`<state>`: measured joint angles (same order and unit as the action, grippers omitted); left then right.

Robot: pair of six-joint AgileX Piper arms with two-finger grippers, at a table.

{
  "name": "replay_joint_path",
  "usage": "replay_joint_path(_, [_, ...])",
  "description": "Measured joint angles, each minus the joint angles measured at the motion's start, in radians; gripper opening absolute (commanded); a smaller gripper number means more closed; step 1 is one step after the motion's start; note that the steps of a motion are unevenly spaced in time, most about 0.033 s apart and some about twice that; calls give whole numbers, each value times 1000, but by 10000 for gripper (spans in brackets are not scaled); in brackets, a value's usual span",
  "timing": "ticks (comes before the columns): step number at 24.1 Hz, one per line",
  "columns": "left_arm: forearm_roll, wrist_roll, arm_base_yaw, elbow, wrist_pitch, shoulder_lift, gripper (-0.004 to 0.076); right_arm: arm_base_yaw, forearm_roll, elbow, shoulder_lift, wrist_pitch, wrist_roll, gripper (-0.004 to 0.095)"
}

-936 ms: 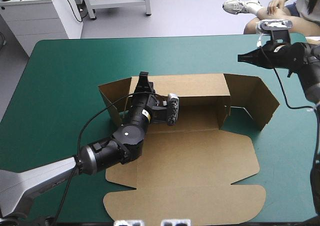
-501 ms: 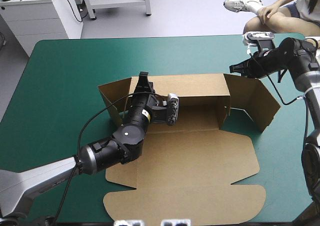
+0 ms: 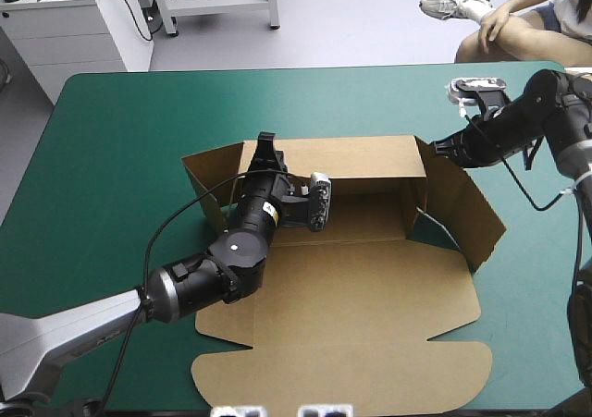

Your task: Fold the box

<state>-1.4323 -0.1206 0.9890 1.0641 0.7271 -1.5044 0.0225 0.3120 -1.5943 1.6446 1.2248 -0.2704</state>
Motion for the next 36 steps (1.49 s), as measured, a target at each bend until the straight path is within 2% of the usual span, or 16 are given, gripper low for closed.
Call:
replay_joint_path(8, [-63,-2,0,0,-3,0,1,0,-5,202,-115,-4,1,-18])
replay_joint_path(17, [-61,-44,0,0,-2,0,15,0,5,232,-195,-30,-1,-20])
replay_joint_path(21, [-60,-57,0,0,-2,0,15,0,49,323,-236,-141,-24,-20])
replay_joint_path(23, [-60,-60,0,0,-2,0,15,0,86,432,-304,-244,-72,-20])
replay_joint_path(29, [-60,-61,0,0,-2,0,15,0,168,602,-433,-395,-206,-18])
replay_joint_path(32, [-60,-65,0,0,-2,0,14,0,208,673,-482,-454,-271,-18])
replay_joint_path(36, [-60,-75,0,0,-2,0,14,0,239,709,-517,-468,-361,-17])
